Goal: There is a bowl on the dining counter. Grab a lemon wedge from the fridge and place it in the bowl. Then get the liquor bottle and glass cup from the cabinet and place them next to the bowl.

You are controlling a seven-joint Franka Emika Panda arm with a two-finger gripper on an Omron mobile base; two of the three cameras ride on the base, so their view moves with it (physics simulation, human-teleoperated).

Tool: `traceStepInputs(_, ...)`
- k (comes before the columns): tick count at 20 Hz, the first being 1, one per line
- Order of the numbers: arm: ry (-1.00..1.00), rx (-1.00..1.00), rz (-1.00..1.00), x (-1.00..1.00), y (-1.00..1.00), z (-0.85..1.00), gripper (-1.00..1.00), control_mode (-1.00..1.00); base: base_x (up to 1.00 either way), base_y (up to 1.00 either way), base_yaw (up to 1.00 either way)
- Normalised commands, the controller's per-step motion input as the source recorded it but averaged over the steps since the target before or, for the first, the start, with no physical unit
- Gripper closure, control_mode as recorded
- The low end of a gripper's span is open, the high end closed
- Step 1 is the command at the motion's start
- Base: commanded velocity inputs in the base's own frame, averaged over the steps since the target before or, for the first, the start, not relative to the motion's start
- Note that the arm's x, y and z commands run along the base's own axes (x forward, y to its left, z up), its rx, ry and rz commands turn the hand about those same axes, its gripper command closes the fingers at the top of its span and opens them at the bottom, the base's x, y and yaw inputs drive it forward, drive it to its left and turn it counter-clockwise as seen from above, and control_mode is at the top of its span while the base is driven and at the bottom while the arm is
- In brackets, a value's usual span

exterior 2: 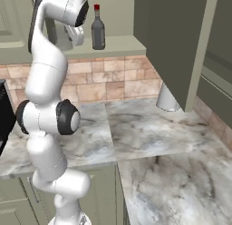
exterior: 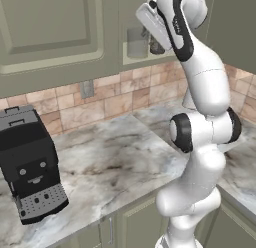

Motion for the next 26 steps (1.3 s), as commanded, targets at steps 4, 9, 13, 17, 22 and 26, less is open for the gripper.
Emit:
traceStepInputs(4,-0.26,0.01,-0.01,-1.00,-0.28,-0.27,1.00,-1.00,0.00,0.00,0.00)
traceStepInputs(9,-0.12,0.00,0.00,-1.00,-0.25,-0.57,1.00,-1.00,0.00,0.00,0.00)
traceStepInputs(13,-0.06,0.00,0.00,-1.00,-0.08,-0.62,1.00,-1.00,0.00,0.00,0.00)
traceStepInputs(17,-0.01,0.00,0.00,-1.00,-0.26,-0.44,1.00,-1.00,0.00,0.00,0.00)
traceStepInputs(22,0.02,0.00,0.00,-0.88,-0.25,-0.34,1.00,-1.00,0.00,0.00,0.00)
traceStepInputs(26,0.01,0.00,0.00,-0.62,-0.03,-0.36,1.00,-1.00,0.00,0.00,0.00)
